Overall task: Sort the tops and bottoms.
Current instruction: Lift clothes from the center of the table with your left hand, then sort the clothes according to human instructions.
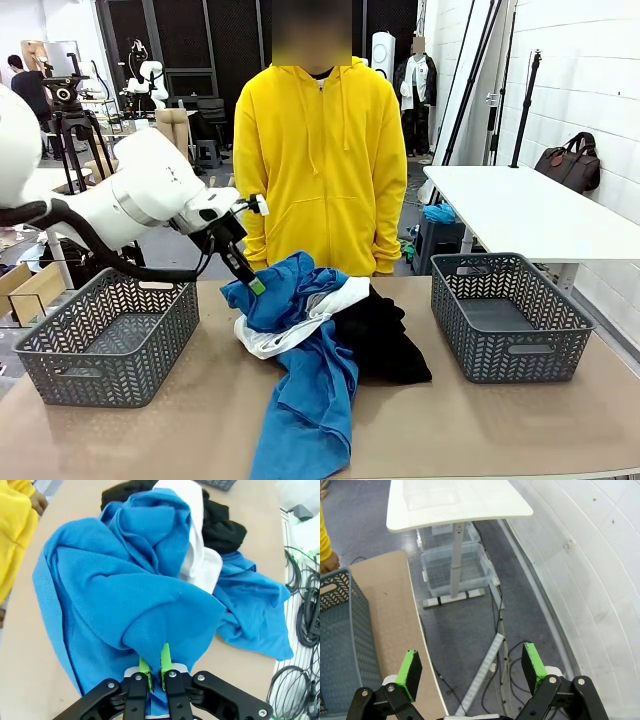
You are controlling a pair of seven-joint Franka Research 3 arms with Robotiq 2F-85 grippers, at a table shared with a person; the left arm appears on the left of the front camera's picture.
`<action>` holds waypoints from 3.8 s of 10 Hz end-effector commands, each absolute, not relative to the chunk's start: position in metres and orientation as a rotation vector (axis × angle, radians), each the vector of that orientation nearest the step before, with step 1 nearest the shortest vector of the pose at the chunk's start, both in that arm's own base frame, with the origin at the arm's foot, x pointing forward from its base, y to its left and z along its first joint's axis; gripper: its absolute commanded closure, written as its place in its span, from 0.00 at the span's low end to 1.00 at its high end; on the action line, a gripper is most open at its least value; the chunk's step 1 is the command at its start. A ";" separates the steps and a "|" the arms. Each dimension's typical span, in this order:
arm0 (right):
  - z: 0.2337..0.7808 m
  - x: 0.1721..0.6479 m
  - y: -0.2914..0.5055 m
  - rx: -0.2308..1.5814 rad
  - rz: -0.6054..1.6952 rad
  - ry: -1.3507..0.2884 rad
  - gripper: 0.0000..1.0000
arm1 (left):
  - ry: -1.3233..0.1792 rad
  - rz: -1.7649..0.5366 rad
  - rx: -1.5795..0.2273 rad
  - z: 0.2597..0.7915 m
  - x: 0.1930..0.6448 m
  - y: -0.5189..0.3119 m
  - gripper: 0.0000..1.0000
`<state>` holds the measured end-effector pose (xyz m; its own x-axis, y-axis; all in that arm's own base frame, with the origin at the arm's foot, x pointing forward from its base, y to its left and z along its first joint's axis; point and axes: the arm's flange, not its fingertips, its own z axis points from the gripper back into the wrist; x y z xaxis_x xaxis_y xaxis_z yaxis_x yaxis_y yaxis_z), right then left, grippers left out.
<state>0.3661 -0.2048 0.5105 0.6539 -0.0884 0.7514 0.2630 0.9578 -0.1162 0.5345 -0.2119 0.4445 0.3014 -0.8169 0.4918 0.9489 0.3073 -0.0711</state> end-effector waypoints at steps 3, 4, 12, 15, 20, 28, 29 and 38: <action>0.510 0.365 -0.206 -0.228 -0.193 -0.826 0.00 | -0.462 -1.349 -0.277 0.537 0.495 -0.223 1.00; 0.510 0.365 -0.206 -0.228 -0.193 -0.826 0.00 | -0.508 -1.348 -0.226 0.564 0.486 -0.227 1.00; 0.510 0.365 -0.206 -0.228 -0.193 -0.826 0.00 | -0.856 -1.233 0.027 0.801 0.374 -0.316 1.00; 0.510 0.365 -0.206 -0.228 -0.193 -0.826 0.00 | -0.981 -1.140 0.052 0.857 0.317 -0.338 1.00; 0.510 0.365 -0.206 -0.228 -0.193 -0.826 0.00 | -0.927 -1.041 0.113 0.857 0.281 -0.332 1.00; 0.510 0.365 -0.206 -0.228 -0.193 -0.826 0.00 | -0.988 -1.107 0.048 0.866 0.291 -0.339 1.00; 0.510 0.365 -0.206 -0.228 -0.193 -0.826 0.00 | -0.988 -1.107 0.048 0.866 0.291 -0.339 1.00; 0.510 0.365 -0.206 -0.228 -0.193 -0.826 0.00 | -0.988 -1.107 0.048 0.866 0.291 -0.339 1.00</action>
<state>0.3660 -0.2049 0.5107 0.6538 -0.0885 0.7514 0.2631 0.9578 -0.1161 0.2914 -0.3416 0.8615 0.1128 -0.7693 0.6289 0.7264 0.4957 0.4761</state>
